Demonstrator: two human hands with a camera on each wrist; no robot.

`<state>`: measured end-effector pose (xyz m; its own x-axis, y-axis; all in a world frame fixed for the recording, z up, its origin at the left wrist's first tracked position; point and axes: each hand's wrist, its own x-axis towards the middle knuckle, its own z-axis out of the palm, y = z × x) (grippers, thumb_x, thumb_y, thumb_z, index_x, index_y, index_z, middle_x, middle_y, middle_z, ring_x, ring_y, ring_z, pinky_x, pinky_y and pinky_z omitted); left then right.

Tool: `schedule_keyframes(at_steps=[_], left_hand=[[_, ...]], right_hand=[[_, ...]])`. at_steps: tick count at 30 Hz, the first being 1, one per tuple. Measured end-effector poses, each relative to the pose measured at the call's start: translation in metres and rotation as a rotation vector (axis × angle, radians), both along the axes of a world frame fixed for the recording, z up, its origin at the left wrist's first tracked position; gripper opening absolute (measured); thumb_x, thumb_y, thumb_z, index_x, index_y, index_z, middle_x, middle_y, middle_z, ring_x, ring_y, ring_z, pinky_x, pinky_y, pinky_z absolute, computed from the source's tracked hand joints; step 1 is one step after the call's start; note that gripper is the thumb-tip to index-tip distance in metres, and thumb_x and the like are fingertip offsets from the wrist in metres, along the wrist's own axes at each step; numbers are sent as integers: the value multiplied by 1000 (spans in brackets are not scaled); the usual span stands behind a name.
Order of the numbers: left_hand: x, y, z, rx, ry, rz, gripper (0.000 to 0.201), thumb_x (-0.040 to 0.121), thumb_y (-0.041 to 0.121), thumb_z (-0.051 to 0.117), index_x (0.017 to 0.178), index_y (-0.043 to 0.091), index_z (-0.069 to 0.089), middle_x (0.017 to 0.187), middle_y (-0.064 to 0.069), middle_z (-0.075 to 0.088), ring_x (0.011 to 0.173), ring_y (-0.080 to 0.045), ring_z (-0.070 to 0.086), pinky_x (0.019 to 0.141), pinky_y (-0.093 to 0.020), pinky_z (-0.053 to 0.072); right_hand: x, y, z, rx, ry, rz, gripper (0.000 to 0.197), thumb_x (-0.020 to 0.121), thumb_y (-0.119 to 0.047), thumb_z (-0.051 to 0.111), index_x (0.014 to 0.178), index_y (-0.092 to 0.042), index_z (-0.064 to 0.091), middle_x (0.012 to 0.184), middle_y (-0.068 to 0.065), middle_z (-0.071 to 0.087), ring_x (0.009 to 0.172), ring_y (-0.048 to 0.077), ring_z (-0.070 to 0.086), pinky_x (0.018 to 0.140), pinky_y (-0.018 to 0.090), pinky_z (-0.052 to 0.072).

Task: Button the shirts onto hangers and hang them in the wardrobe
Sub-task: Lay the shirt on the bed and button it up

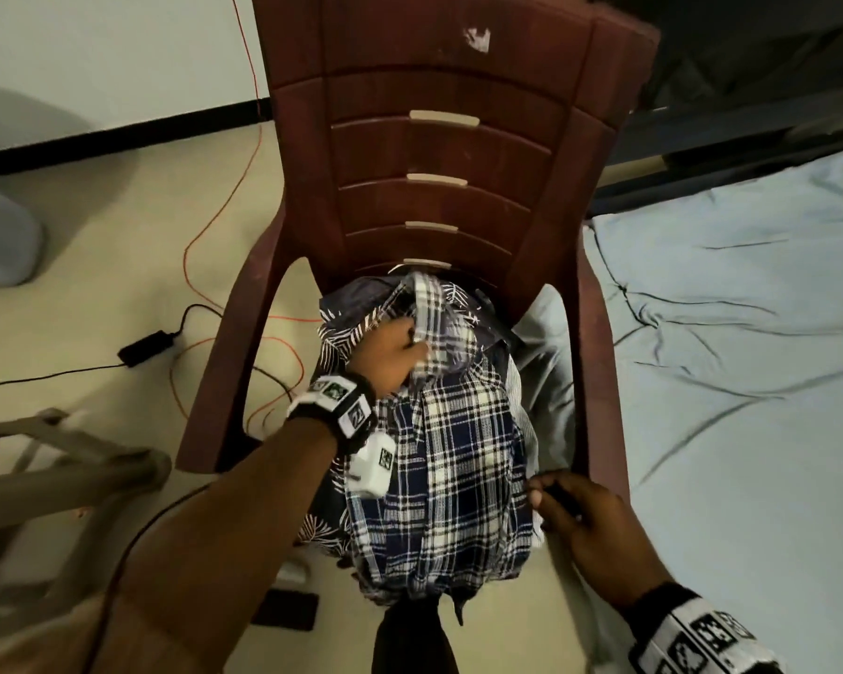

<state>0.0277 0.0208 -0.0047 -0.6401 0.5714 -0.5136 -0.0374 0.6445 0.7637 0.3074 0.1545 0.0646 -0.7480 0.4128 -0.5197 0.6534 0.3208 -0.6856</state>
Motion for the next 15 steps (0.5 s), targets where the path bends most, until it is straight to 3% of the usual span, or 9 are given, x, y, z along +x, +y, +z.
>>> schedule_keyframes(at_steps=[3, 5, 6, 8, 10, 11, 13, 15], left_hand=[[71, -18, 77, 196, -219, -7, 26, 99, 23, 64, 123, 28, 56, 104, 14, 70, 88, 5, 69, 74, -18, 55], [115, -25, 119, 286, -302, -27, 27, 98, 21, 65, 117, 36, 54, 98, 11, 74, 88, 3, 71, 73, -16, 56], [139, -29, 140, 317, -321, -39, 27, 99, 18, 64, 112, 39, 53, 94, 9, 76, 87, -1, 72, 71, -16, 56], [178, -35, 171, 357, -358, -38, 27, 101, 14, 60, 112, 38, 52, 94, 1, 77, 88, -10, 74, 73, -23, 57], [204, -43, 187, 377, -355, -78, 24, 102, 15, 57, 123, 27, 53, 103, -8, 76, 98, -20, 73, 89, -35, 58], [218, -48, 196, 384, -309, -112, 24, 103, 15, 57, 126, 18, 54, 106, -10, 76, 102, -23, 72, 95, -41, 55], [237, -58, 206, 376, -96, -151, 19, 100, 17, 61, 119, 15, 59, 104, -3, 75, 100, -20, 71, 97, -46, 53], [252, -63, 217, 328, 216, -151, 28, 94, 25, 68, 119, 28, 58, 112, 12, 66, 106, -10, 63, 95, -41, 53]], right_hand=[[-1, -15, 27, -27, 144, 49, 56, 89, -47, 68, 140, -38, 46, 132, -21, 59, 116, -4, 58, 93, 21, 50], [-4, -28, 47, 8, 182, 168, 84, 85, -53, 72, 153, -40, 23, 151, -24, 37, 132, -9, 40, 105, 18, 38], [0, -36, 61, 52, 202, 223, 88, 85, -52, 72, 154, -40, 18, 152, -23, 32, 134, -9, 36, 107, 17, 34], [14, -46, 82, 177, 263, 257, 78, 90, -37, 68, 153, -39, 23, 150, -15, 41, 130, -4, 42, 108, 22, 40], [32, -47, 101, 289, 331, 235, 65, 93, -21, 66, 150, -34, 37, 143, -7, 55, 125, 6, 55, 106, 26, 46], [48, -47, 115, 347, 365, 235, 61, 94, -18, 65, 148, -32, 43, 138, -4, 61, 120, 10, 60, 101, 23, 47], [82, -43, 143, 451, 409, 236, 50, 95, -19, 65, 143, -30, 53, 126, -1, 69, 106, 16, 68, 88, 25, 54], [114, -36, 171, 507, 479, 220, 42, 95, -22, 63, 136, -32, 58, 120, -3, 72, 100, 17, 70, 82, 31, 58]])
